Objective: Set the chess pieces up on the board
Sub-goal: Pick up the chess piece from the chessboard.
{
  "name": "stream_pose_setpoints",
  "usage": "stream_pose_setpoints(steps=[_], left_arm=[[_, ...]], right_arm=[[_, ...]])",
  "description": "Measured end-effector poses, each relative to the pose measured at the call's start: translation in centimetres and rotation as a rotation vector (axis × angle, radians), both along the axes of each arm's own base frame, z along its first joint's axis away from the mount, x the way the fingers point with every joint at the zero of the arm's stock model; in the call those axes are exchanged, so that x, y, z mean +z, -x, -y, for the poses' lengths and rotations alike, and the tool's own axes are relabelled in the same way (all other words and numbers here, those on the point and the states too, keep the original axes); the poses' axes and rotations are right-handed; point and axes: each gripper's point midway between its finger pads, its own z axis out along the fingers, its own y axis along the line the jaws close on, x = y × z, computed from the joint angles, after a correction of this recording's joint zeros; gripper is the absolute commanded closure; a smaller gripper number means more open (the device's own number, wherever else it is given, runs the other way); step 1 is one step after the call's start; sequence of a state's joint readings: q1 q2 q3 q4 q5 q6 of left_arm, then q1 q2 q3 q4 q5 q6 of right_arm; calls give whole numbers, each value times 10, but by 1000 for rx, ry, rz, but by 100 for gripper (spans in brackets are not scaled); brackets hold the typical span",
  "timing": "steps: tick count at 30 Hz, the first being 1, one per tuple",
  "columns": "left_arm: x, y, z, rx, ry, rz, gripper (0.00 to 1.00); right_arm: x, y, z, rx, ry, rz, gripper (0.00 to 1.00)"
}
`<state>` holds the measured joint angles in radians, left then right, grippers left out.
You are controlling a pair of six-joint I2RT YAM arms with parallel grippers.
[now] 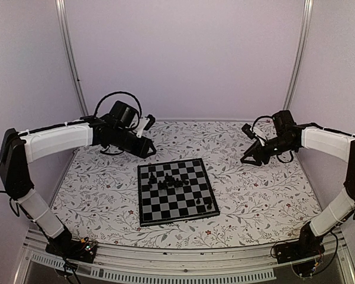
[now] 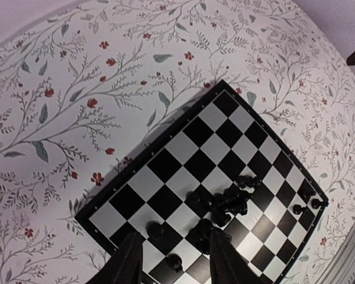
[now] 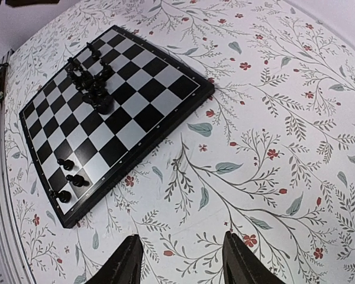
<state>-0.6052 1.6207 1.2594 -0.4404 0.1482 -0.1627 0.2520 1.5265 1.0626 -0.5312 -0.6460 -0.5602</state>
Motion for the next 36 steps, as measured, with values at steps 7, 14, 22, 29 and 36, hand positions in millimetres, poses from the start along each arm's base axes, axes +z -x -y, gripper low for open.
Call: stream_pose_setpoints(steps=[7, 14, 22, 29, 36], left_arm=[[-47, 42, -3, 3, -148, -169, 52], [-91, 45, -8, 39, -309, -257, 52], [-94, 30, -11, 76, -369, -241, 56], [-105, 19, -8, 76, -379, -255, 66], [-112, 8, -17, 106, -382, -273, 73]], right_arm=[[-2, -6, 1, -22, -75, 10, 51], [-6, 1, -3, 1, -108, 4, 51], [-3, 3, -6, 22, -131, 5, 51], [-3, 4, -8, 33, -136, 5, 51], [-3, 5, -7, 39, -133, 11, 51]])
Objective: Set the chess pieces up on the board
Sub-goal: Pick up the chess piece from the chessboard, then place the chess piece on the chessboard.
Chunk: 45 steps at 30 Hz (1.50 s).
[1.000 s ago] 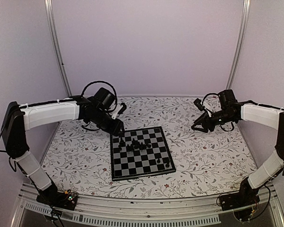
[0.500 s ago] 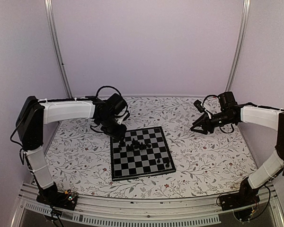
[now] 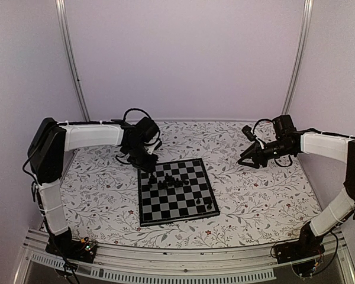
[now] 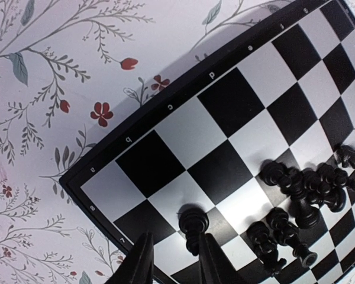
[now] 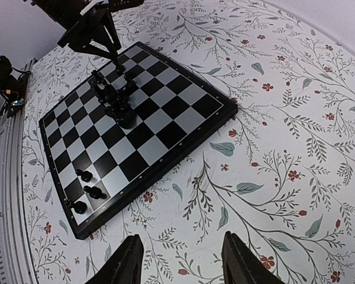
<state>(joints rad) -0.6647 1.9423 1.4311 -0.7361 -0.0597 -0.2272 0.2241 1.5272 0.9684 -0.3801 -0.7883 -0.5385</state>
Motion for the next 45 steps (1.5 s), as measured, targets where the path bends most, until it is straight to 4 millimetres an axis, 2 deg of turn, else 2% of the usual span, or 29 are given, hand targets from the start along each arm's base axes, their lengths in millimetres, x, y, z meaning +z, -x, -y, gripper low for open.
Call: stream_pose_setpoints(steps=[7, 16, 20, 25, 30, 33, 38, 41, 45], left_arm=[[-4, -2, 0, -7, 8, -13, 75], [-19, 0, 5, -31, 10, -50, 94], [-12, -3, 7, -32, 16, -42, 96], [18, -12, 18, -42, 11, 19, 97], [63, 0, 54, -125, 91, 81, 97], [90, 21, 95, -238, 183, 92, 97], [119, 66, 160, -442, 265, 101, 100], [112, 87, 191, -532, 258, 89, 100], [72, 109, 203, -593, 182, 11, 100]], right_arm=[[-6, 0, 0, 1, 4, -17, 51], [-9, 0, 0, 1, 6, -26, 51], [-9, 0, 0, 1, 7, -27, 51], [-10, -1, 0, 1, 8, -28, 51], [-14, -1, 0, 3, 11, -38, 51], [-16, -1, 0, 2, 13, -45, 51], [-17, 0, 0, 3, 13, -48, 51], [-17, 0, 0, 3, 14, -49, 51], [-17, 0, 0, 4, 15, -47, 51]])
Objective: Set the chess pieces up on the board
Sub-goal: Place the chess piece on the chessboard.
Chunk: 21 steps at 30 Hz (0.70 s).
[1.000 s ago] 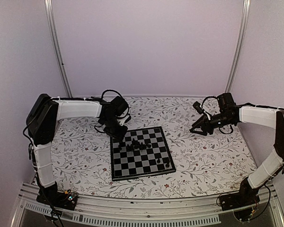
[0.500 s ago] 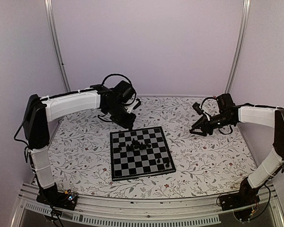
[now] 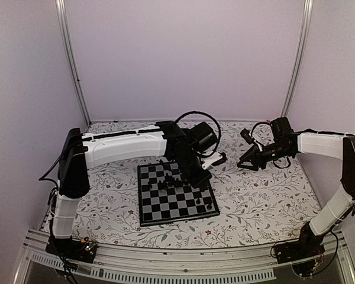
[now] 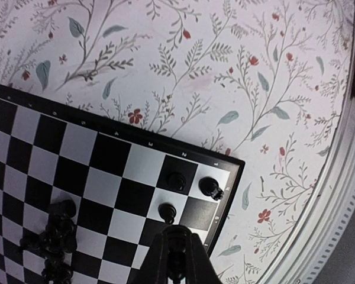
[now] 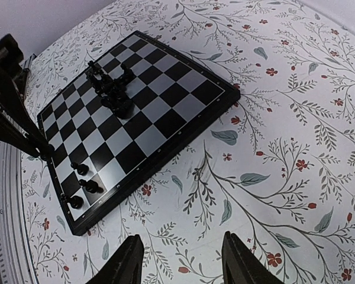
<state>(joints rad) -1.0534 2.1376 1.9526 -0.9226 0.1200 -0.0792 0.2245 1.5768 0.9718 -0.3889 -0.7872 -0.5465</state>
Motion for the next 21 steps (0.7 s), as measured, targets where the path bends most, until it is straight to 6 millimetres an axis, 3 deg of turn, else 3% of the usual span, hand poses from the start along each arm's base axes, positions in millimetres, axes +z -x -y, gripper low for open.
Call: stream_pose_setpoints(steps=[4, 15, 21], left_arm=[[-32, 14, -6, -21, -92, -51, 100], [-39, 29, -17, -37, -151, -97, 99], [-58, 39, -28, -38, -204, -125, 99]], right_arm=[[0, 0, 0, 2, 1, 0, 51], [-4, 1, 0, 7, 7, -11, 51], [-5, 1, 0, 9, 8, -10, 51]])
